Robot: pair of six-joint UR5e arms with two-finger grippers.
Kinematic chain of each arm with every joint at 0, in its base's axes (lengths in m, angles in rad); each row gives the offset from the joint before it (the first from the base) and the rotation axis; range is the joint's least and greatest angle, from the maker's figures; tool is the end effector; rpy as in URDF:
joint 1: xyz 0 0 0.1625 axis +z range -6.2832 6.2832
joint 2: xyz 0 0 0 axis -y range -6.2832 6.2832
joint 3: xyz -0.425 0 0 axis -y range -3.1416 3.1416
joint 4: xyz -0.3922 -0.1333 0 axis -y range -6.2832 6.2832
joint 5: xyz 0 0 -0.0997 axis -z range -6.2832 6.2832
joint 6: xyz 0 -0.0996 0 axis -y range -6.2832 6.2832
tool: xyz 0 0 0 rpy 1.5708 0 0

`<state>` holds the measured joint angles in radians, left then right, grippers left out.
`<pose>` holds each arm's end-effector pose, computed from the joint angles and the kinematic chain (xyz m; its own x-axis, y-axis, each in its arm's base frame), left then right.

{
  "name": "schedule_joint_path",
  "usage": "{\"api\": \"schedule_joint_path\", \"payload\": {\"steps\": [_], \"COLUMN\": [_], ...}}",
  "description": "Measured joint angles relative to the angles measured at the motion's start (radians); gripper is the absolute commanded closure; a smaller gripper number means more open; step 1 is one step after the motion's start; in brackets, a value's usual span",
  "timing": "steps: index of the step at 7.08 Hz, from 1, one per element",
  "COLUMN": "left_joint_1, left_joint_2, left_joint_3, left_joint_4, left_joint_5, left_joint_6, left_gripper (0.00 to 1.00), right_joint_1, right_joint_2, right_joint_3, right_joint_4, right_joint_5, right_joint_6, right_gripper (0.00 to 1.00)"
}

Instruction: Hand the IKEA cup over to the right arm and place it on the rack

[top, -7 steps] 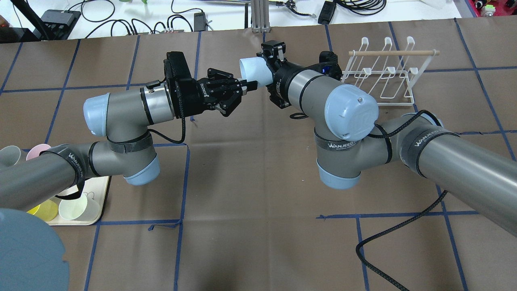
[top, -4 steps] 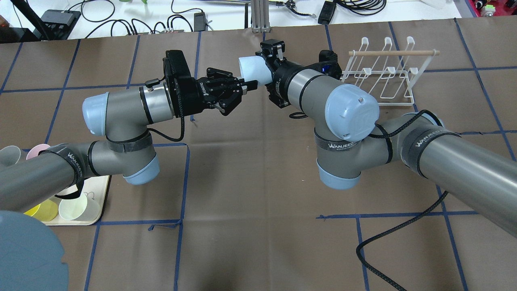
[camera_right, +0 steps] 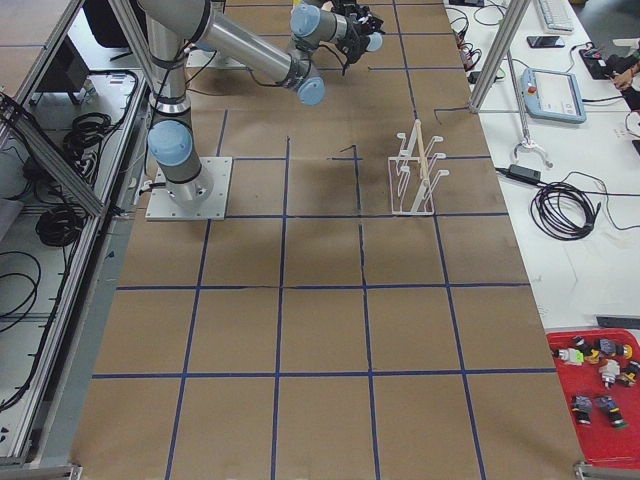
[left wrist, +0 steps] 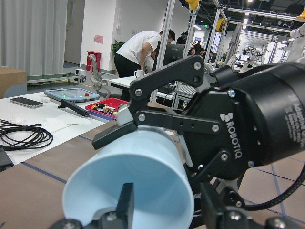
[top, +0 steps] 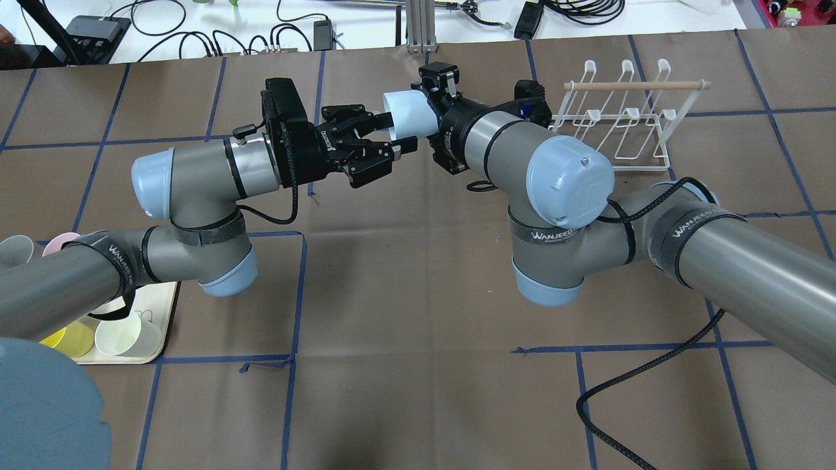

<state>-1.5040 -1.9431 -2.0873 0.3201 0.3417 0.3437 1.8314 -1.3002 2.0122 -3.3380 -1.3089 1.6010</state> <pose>-0.1944 -0.4977 0.3199 -0.3768 0.9058 0.1938 0.0967 0.2465 -0.9643 0.2937 -0.4840 0.3551 -0.1006 0.4903 -0.8657 0.8787 0.4519 0.1539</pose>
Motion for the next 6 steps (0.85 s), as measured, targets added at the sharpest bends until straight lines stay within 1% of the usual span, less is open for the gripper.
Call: {"api": "schedule_joint_path", "payload": {"steps": [1,2,3,4,5,6], "left_joint_1": [0.008,0.03,0.073,0.122,0.165,0.2], "left_joint_2": [0.008,0.015,0.026,0.043,0.056,0.06], "left_joint_3": [0.002,0.001,-0.001,-0.003,-0.003,0.001], "left_joint_4": [0.007,0.013,0.022,0.029,0.03,0.027], "left_joint_5": [0.0,-0.004,-0.016,-0.029,-0.037,-0.035], "left_joint_6": [-0.037,-0.062,-0.085,-0.104,-0.114,-0.119], "left_gripper": [0.08,0.06,0.04,0.04,0.04,0.04], "right_joint_1": [-0.003,-0.013,-0.037,-0.079,-0.132,-0.186], "right_joint_2": [0.001,0.003,0.006,0.01,0.013,0.015], "right_joint_3": [-0.002,-0.008,-0.023,-0.043,-0.057,-0.063], "right_joint_4": [-0.001,-0.002,-0.003,-0.006,-0.007,-0.008], "right_joint_5": [0.001,0.001,0.001,0.001,0.0,0.0], "right_joint_6": [-0.002,-0.005,-0.018,-0.075,-0.21,-0.419], "right_gripper": [0.58,0.69,0.7,0.7,0.74,0.8]}}
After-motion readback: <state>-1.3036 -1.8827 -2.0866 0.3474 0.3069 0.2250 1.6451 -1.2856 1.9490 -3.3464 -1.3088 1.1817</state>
